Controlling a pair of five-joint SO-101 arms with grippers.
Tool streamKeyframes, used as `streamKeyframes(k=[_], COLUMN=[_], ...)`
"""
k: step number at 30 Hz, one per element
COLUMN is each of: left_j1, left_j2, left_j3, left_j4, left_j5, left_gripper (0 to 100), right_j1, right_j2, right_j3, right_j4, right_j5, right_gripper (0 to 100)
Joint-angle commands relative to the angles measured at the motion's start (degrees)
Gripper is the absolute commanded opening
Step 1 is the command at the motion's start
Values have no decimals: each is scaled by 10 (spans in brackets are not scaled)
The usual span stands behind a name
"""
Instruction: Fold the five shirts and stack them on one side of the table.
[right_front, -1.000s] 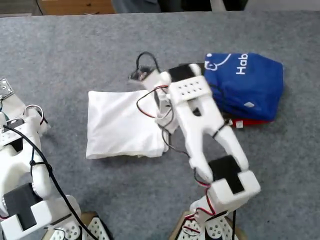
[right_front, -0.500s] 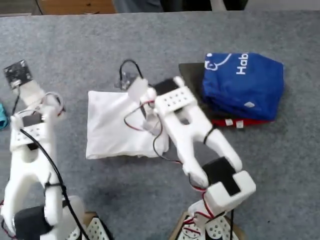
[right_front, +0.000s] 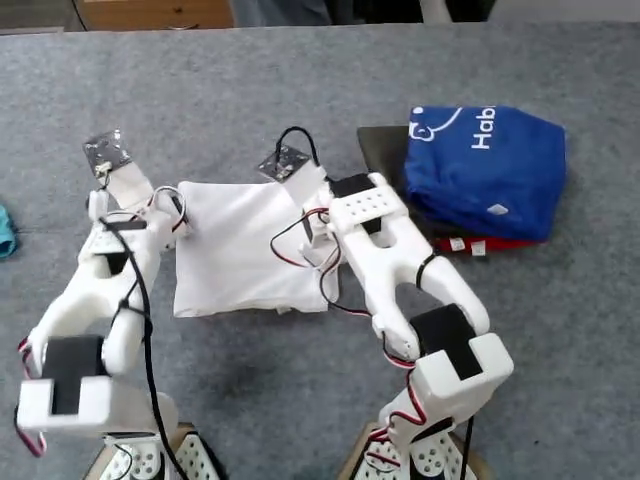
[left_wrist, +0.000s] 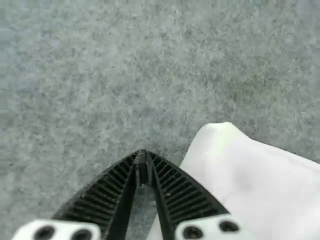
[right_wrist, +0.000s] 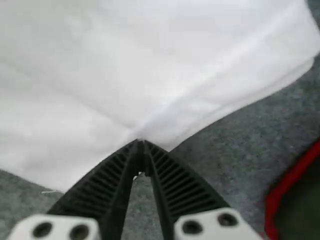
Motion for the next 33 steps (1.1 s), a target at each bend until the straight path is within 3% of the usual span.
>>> streamKeyframes(k=[1, 6, 11, 18, 22, 28, 33], left_j1=[4, -2, -42, 51, 96, 81, 24], left_j2=[11, 10, -49, -165, -163, -54, 69], left_j3=[-65, -70, -84, -34, -23, -80, -153], left_j4=[34, 23, 52, 95, 97, 93, 65], left_j5=[3, 3, -2, -72, -98, -99, -99], left_gripper=[28, 28, 28, 28, 28, 28, 28], right_j1=[-15, -22, -19, 39, 48, 3, -76], right_j2=[-41, -126, -235, -327, -327, -327, -327], right_j3=[-10, -11, -11, -10, 13, 98, 200], right_j4=[56, 129, 89, 29, 32, 9, -123], right_j5=[-4, -1, -13, -247, -282, -347, -445], right_gripper=[13, 13, 13, 14, 14, 14, 14])
